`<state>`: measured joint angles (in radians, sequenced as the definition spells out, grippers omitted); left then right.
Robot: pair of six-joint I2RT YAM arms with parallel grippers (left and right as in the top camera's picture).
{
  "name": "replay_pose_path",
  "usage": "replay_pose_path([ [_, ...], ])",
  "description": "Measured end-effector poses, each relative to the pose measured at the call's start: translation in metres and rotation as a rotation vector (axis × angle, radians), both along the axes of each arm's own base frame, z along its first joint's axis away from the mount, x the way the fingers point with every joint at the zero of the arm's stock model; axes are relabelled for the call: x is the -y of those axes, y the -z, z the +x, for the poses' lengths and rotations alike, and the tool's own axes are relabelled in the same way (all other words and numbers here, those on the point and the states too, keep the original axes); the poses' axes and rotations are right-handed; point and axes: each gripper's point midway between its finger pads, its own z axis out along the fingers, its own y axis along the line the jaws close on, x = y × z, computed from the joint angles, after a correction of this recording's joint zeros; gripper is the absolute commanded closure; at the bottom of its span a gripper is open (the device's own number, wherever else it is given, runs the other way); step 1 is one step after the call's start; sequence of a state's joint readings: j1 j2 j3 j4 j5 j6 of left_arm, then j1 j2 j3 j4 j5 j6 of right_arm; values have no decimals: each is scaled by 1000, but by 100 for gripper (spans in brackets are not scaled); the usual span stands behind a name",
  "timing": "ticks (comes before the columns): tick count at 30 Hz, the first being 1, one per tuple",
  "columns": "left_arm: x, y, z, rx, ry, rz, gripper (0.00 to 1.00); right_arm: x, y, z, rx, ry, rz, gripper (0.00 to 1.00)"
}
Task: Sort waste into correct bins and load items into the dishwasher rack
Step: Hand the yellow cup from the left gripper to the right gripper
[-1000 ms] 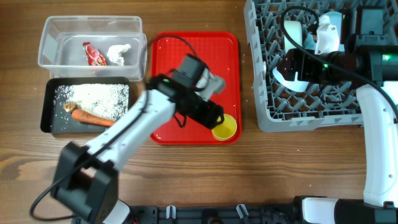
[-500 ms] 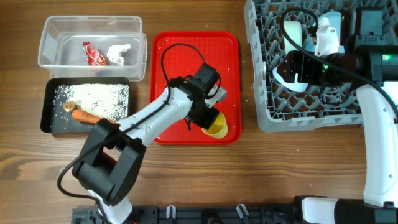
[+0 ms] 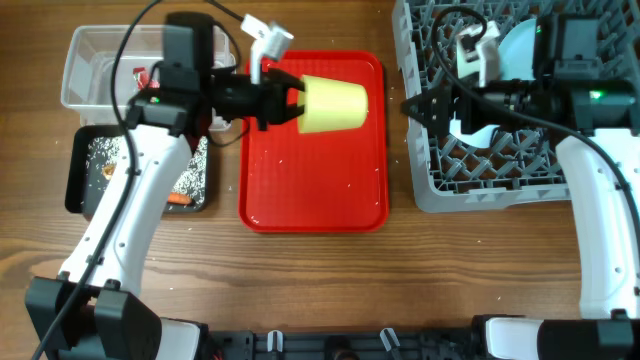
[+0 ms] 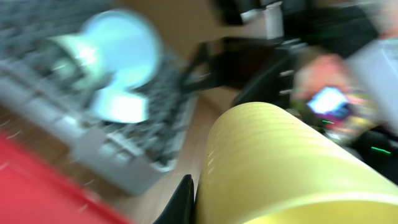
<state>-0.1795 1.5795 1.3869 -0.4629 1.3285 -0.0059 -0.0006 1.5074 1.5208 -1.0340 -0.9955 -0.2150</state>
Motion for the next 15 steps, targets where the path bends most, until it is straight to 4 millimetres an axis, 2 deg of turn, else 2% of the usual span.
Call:
replay_pose_path([
  [3, -1, -13, -16, -14, 98, -78, 96, -22, -27, -17, 125, -196, 223, 8],
  [6, 1, -19, -26, -20, 151, -111, 96, -34, -45, -31, 191, -301, 327, 9],
  [8, 4, -20, -29, -20, 167, -116, 96, -47, -53, -41, 228, -375, 367, 18],
  [10, 10, -16, -30, -22, 158, -95, 96, -60, -58, -49, 260, -437, 386, 22],
  [12, 17, -8, -28, -28, 133, -56, 96, -77, -60, -60, 283, -502, 395, 23],
  [15, 27, -3, -30, -23, 129, -28, 96, -87, -55, -57, 284, -499, 355, 28],
])
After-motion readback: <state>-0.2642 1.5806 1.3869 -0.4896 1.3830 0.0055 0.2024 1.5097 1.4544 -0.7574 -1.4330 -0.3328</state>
